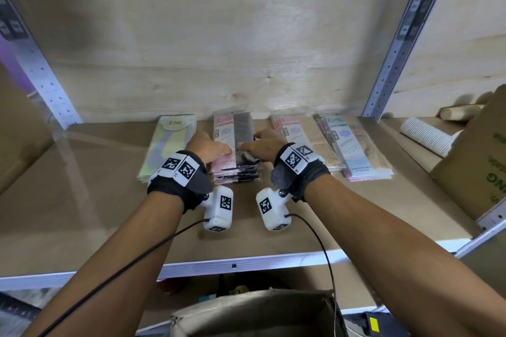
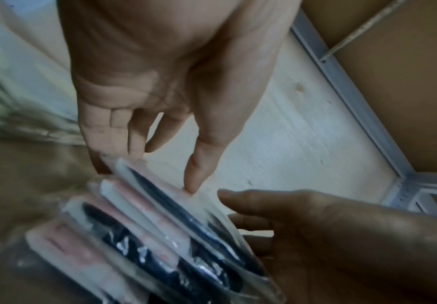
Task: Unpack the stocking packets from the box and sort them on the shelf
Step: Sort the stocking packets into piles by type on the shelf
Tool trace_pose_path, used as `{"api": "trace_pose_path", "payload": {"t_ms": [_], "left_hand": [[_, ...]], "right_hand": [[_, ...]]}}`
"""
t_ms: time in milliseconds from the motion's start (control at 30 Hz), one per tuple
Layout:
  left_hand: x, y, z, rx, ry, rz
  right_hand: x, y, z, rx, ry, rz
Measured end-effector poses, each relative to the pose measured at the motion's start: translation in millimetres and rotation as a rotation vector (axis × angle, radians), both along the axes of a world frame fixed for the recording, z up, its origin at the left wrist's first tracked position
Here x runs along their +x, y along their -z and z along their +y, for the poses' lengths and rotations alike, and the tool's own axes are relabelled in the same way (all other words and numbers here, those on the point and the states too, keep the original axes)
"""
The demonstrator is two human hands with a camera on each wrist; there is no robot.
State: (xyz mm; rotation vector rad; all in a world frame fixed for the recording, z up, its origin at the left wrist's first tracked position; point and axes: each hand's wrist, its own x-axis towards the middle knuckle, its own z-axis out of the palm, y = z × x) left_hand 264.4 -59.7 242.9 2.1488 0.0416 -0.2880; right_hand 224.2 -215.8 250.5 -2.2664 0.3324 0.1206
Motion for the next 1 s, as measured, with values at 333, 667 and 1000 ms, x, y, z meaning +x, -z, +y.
{"api": "trace_pose_path", "payload": {"t_ms": [333,667,1000], "left_hand": [[-39,-54,-42,0.153,0.002,-0.496],[-58,-37,-145,0.057,0.232,-0.024],[-55,-16,-164,0.096,0.169,0.049]], "right_hand": [[-40,-33,-74,0.123,0.125,-0.403],[-69,-8,-156,-0.071,0.224,-0.161],[-65,7,-160,0.046,0.188,-0.065]]}}
